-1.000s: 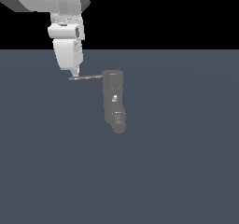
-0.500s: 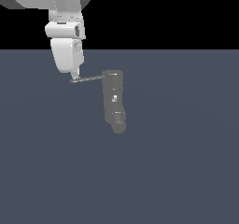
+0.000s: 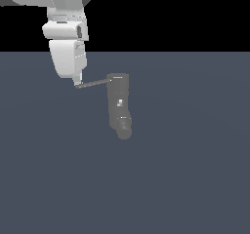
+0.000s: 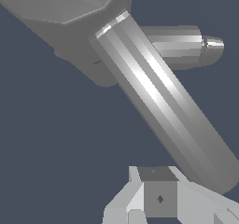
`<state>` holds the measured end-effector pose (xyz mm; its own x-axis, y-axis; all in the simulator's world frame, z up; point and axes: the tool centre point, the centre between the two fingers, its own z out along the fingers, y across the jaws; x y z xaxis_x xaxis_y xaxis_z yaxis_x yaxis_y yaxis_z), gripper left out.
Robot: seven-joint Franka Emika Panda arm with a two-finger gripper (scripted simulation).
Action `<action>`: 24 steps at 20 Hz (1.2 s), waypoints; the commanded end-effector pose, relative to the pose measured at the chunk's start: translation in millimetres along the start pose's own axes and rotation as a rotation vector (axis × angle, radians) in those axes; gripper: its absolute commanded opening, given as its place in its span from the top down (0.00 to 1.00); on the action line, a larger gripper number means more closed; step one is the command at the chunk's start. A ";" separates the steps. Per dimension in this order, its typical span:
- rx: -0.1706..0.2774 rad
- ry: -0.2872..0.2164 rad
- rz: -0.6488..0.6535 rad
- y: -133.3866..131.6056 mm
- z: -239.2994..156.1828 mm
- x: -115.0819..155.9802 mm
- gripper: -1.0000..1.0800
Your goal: Turn on the faucet by rotating a designated handle.
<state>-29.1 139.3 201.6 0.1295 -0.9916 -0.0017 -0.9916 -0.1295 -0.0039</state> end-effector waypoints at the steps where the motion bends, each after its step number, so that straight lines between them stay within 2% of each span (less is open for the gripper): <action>1: -0.001 0.001 0.003 5.2 -0.1 6.2 1.00; 24: -0.003 0.001 0.000 61.1 -0.5 58.7 1.00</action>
<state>-77.9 81.3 201.6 0.1367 -0.9906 -0.0018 -0.9906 -0.1367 -0.0035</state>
